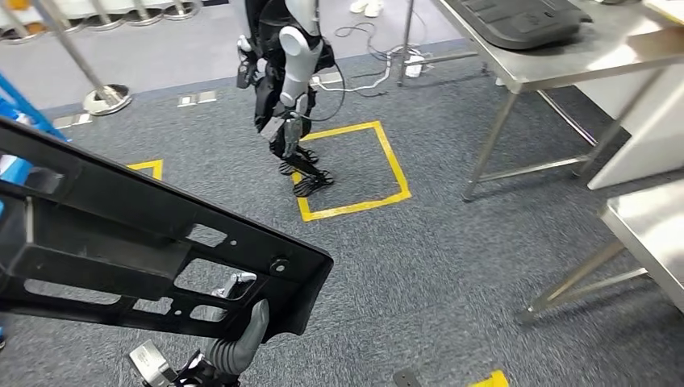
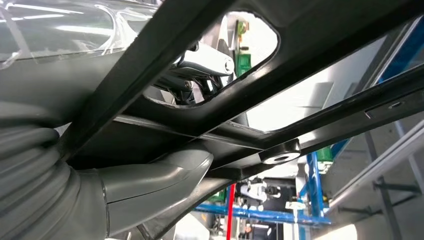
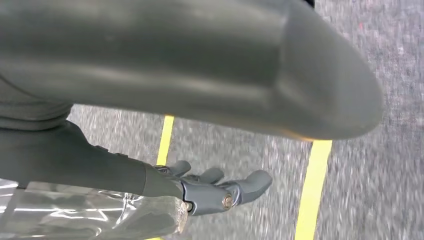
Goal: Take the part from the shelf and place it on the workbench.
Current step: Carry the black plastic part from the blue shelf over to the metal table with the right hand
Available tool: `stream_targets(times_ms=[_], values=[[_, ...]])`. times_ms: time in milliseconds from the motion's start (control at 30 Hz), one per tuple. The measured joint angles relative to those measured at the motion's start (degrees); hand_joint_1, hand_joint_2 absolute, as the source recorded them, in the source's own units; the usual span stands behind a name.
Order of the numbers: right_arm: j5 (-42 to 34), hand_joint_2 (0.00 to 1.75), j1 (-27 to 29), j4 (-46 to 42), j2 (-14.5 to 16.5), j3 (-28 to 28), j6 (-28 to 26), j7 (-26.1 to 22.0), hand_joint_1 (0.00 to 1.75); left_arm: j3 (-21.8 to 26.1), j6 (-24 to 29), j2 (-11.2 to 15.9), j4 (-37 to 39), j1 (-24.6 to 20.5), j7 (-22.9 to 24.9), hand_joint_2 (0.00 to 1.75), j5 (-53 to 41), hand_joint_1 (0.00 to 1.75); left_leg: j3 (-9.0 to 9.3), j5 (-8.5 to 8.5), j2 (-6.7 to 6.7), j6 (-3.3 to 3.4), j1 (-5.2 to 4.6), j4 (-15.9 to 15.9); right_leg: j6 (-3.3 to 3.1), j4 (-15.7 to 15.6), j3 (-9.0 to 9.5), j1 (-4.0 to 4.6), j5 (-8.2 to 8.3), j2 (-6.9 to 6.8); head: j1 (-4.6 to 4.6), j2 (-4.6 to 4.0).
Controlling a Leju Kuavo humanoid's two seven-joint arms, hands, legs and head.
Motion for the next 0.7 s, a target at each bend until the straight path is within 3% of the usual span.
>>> stream_targets(times_ms=[67, 133, 200, 267, 300, 333, 400, 467, 500, 567, 633, 700], values=[[0.0, 0.00, 0.1, 0.0, 0.1, 0.0, 0.0, 0.1, 0.00, 0.0, -0.1, -0.1, -0.2, -0.1, 0.1, 1.75, -0.1, 1.75, 0.31, 0.61, 1.05, -0.14, 0.03, -0.9, 0.72, -0.2, -0.29, -0.22, 0.32, 0.33, -0.02, 0.01], [0.0, 0.00, 0.2, 0.0, 0.1, 0.0, 0.0, 0.2, 0.00, 0.0, -0.2, -0.2, -0.4, -0.2, 0.1, 1.75, -0.1, 1.75, 0.98, 1.58, 2.38, -0.27, 0.42, -2.4, 1.30, 1.6, -1.24, 0.08, -1.18, -2.43, 0.16, 0.01], [-0.1, 0.00, -0.1, 0.0, 0.1, 0.0, 0.0, 0.3, 0.00, 0.0, -0.3, -0.3, -0.5, -0.1, 0.2, 1.75, -0.2, 1.75, 1.27, 2.01, 3.96, -0.24, 0.61, -3.1, 1.85, 7.8, -4.07, 0.10, -4.88, -5.83, 0.36, 0.00], [-0.1, 0.00, -0.3, 0.0, 0.1, 0.0, 0.0, 0.4, 0.00, 0.0, -0.4, -0.3, -0.5, 0.0, 0.3, 1.75, -0.3, 1.75, 1.22, 2.00, 5.77, -0.29, 0.69, -3.1, 2.58, 14.2, -6.82, -0.39, -7.32, -6.75, 0.40, 0.00], [-0.1, 0.00, -0.3, 0.0, 0.1, 0.0, 0.0, 0.4, 0.00, 0.0, -0.5, -0.3, -0.5, 0.0, 0.3, 1.75, -0.4, 1.75, 1.22, 1.93, 6.62, -0.40, 0.81, -3.0, 2.98, 14.7, -6.88, -0.68, -7.06, -6.94, 0.41, 0.00], [-0.1, 0.00, -0.2, 0.0, 0.1, 0.0, 0.0, 0.4, 0.00, 0.0, -0.5, -0.3, -0.5, 0.0, 0.3, 1.75, -0.4, 1.75, 1.23, 1.81, 7.40, -0.63, 1.00, -2.9, 3.42, 13.0, -5.73, -0.98, -5.82, -7.30, 0.41, 0.01], [-0.1, 0.00, -0.3, 0.0, 0.1, 0.0, 0.0, 0.5, 0.00, 0.0, -0.6, -0.3, -0.5, 0.0, 0.4, 1.75, -0.5, 1.75, 1.21, 1.26, 8.70, -1.50, 1.28, -2.2, 4.30, 5.2, -1.25, -1.39, -2.60, -9.69, 0.46, 0.01], [-0.1, 0.00, -0.4, 0.0, 0.1, 0.0, 0.0, 0.6, 0.00, 0.1, -0.8, -0.4, -0.5, 0.0, 0.6, 1.75, -0.5, 1.75, 1.04, 0.52, 9.68, -2.54, 1.09, -1.2, 3.96, 0.2, 1.44, -1.39, -1.17, -11.53, 0.50, 0.01], [-0.1, 0.00, -0.4, 0.0, 0.1, 0.0, 0.0, 0.7, 0.00, 0.1, -0.8, -0.4, -0.5, 0.0, 0.7, 1.75, -0.6, 1.75, 1.01, 0.30, 10.10, -2.89, 0.93, -0.9, 3.43, -0.3, 1.55, -1.26, -1.25, -11.60, 0.46, 0.01], [-0.2, 0.00, -0.3, 0.0, 0.1, 0.0, 0.0, 0.7, 0.00, 0.1, -0.9, -0.4, -0.5, -0.1, 0.7, 1.75, -0.6, 1.75, 1.15, 0.10, 10.81, -3.30, 1.10, -0.9, 2.27, -0.1, 1.15, -1.13, -1.10, -10.22, 0.26, 0.01], [-0.6, 0.00, -0.1, 0.0, 0.0, 0.0, 0.0, 0.6, 0.00, 0.0, -1.0, -0.5, -0.5, -0.1, 0.7, 1.75, -0.6, 1.75, 0.50, -1.72, 9.34, -3.59, 1.49, 1.2, 1.54, -0.2, 0.87, -1.14, -0.80, -9.05, 0.20, 0.01], [-1.5, 0.00, -0.1, 0.0, -0.1, -0.1, 0.0, -0.3, 0.00, 0.0, -1.0, -0.5, -0.5, -0.1, 0.6, 1.75, -0.7, 1.75, -2.38, -5.89, 6.54, -3.59, 1.54, 8.1, 1.05, -0.2, 0.54, -1.09, -0.50, -7.83, 0.11, 0.01]])
